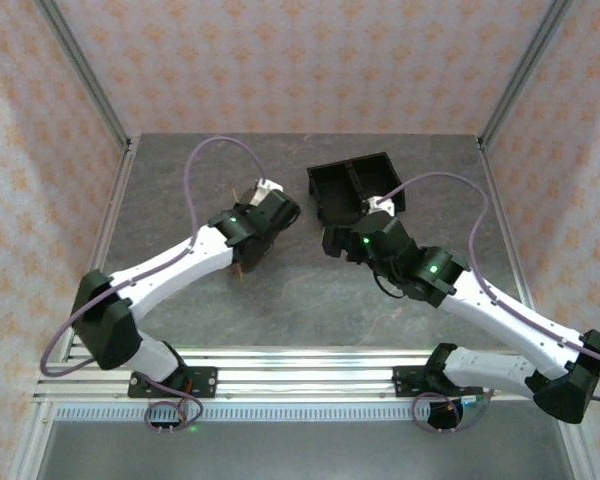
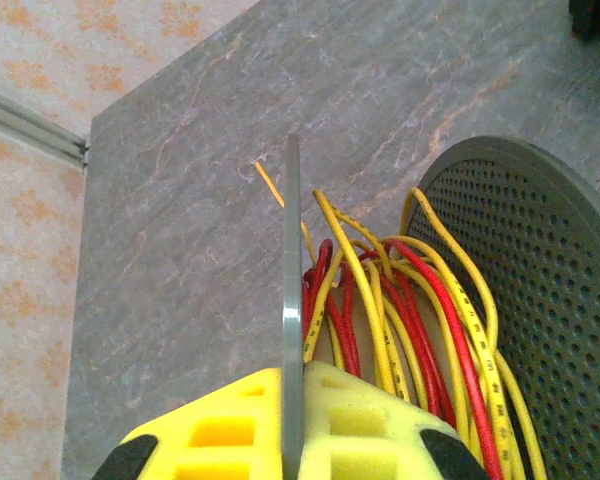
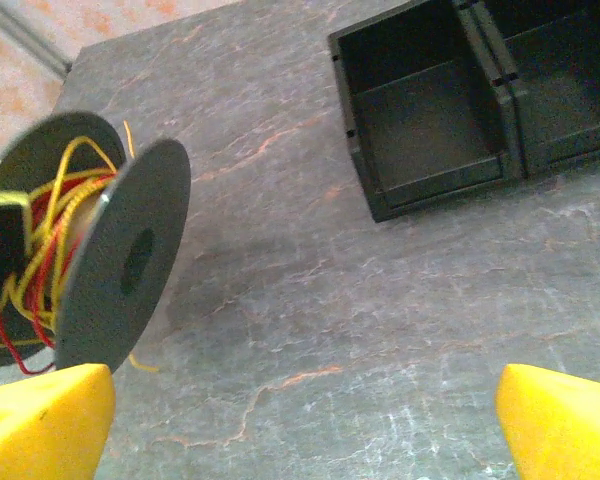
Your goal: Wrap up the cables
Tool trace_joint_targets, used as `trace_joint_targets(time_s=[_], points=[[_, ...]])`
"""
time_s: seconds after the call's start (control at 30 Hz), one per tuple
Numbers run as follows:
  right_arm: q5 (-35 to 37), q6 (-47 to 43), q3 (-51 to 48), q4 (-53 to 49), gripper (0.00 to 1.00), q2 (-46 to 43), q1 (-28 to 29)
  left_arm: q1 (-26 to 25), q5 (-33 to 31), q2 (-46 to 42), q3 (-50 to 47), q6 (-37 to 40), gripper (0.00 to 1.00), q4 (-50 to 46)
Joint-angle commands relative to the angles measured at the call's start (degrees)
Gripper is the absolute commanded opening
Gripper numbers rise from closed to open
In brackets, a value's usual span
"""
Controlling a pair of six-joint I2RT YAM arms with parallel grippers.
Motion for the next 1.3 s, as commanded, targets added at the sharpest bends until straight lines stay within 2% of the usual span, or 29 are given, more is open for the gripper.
trace_joint_targets(time_s=[0.0,0.17,0.4,0.67,0.8,1.07,1.27], points=[[2.97,1.04,-2.18,0.29,1.00,-2.35,-0.92,-1.21,-10.06,2.21,-0.49,3.13,0.00,6.90],[-0.27,-1.19,-4.24,3.99,0.99,-2.60,-1.13,-1.99,-10.21,6.45,0.67,3.34,0.00,8.02],[-2.77,-1.59,-6.28,7.14,0.99,-1.81,-1.10,-2.19,-5.40,9.40,4.25,1.74,0.01,5.03],[-7.36,-0.81,-10.52,11.91,0.99,-0.89,-1.09,-2.23,11.70,6.16,1.88,-5.36,0.34,4.06],[-7.87,-0.02,-12.34,13.10,0.99,-0.66,-1.07,-2.29,17.17,4.66,-0.22,-8.21,0.46,5.51],[-8.21,-0.06,-14.65,14.38,0.99,-0.49,-1.04,-2.21,25.80,1.79,-2.41,-11.88,0.63,7.52],[-8.11,-1.94,-14.93,14.75,0.99,-0.70,-1.11,-2.26,30.33,-4.63,-3.94,-14.50,0.78,7.50]])
